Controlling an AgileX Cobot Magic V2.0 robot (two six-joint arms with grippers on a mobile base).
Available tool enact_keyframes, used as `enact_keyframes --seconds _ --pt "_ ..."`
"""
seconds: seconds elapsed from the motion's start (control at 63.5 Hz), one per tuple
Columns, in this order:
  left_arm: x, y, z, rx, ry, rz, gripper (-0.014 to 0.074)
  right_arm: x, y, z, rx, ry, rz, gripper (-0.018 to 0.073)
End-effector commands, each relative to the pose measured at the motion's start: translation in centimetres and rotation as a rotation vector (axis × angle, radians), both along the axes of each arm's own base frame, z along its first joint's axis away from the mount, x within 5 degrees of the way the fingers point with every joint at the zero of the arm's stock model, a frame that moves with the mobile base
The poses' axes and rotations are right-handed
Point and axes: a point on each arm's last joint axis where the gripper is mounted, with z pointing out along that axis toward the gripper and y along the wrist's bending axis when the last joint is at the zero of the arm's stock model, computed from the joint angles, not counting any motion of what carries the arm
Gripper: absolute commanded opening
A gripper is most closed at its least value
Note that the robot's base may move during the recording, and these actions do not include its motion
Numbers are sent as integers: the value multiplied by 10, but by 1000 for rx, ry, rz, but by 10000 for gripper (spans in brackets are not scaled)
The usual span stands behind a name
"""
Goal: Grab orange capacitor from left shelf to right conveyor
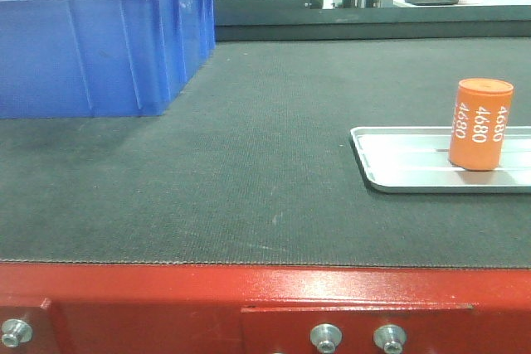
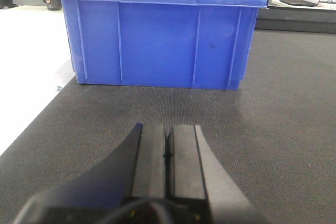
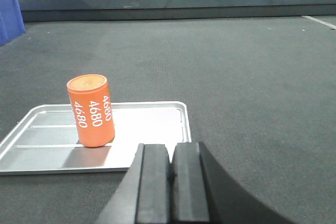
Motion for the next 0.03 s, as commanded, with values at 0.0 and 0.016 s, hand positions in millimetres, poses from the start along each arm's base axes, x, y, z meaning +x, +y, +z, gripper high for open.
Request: enact_keyframes --seconds 0.0,0.016 --pt "-1 1 10 -13 -100 9 -127 -2 0 11 -12 -113 -8 47" --pt "-1 1 10 -13 -100 9 -127 -2 0 11 -12 -113 -8 47"
